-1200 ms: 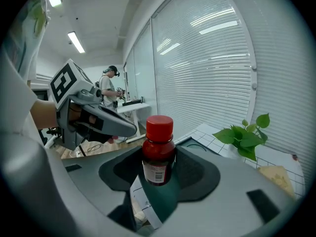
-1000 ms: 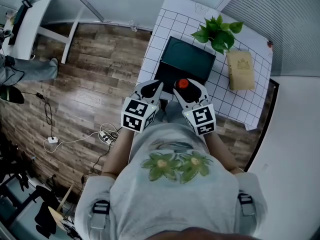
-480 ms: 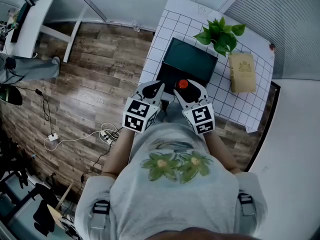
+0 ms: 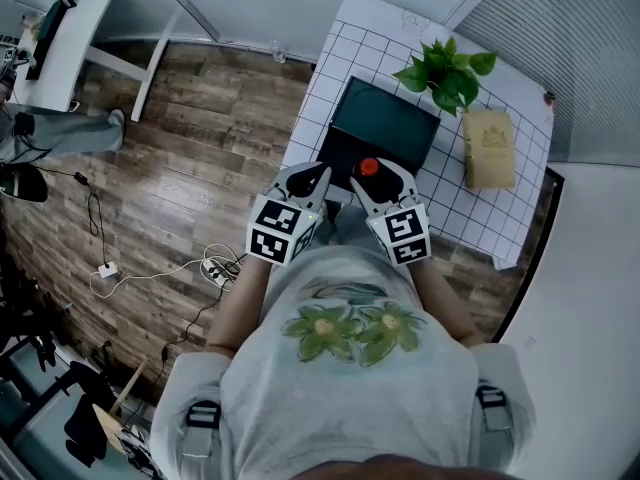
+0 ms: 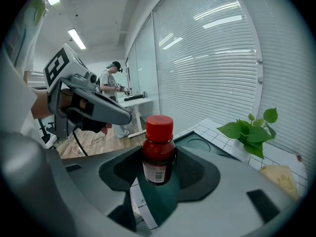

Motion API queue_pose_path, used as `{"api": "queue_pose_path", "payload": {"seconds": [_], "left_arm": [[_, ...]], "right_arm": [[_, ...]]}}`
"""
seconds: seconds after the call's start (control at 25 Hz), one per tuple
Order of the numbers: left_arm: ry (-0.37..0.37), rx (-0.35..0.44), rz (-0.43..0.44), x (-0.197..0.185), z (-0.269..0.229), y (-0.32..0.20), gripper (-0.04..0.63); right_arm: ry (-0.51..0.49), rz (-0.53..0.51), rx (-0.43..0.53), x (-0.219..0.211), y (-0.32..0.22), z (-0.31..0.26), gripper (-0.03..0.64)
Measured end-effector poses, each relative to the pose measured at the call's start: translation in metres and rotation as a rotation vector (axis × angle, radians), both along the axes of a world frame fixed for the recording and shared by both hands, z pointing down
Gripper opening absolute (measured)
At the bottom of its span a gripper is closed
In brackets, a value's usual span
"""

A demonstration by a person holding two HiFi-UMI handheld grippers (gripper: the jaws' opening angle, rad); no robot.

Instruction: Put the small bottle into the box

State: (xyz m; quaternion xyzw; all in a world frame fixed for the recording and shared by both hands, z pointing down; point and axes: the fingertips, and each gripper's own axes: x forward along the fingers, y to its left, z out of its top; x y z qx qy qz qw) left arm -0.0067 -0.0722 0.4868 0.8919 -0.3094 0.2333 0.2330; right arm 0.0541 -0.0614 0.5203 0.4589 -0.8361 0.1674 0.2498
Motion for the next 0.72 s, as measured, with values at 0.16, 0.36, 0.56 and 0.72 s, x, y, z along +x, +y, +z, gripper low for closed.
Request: {"api": "queue_pose_path", "payload": {"seconds": [0.16,0.36,0.56,0.72], "left_arm": [[0.0,-0.001,-0.005,0.0,0.0,0.001,0.006],[-0.002,-0.003,-0.018,-0.003,0.0,0.003,0.006],[-0.001,-0.008,-0.029,-0.005,0.001,0.002,0.006],[0.001,-0.008,-0.033,-0.005,0.001,0.001,0.006]], "right_arm": [[0.005,-0.006,-0.009,0.0,0.0,0.003,0.209],[0.01,-0.015,-0.014,0.0,0.0,0.007,0.209],[0.011,-0.028,-0.018,-0.001,-0.001,0.011,0.209],[0.011,-0.036,-0.02,-0.004,-0.003,0.009,0.209]]}}
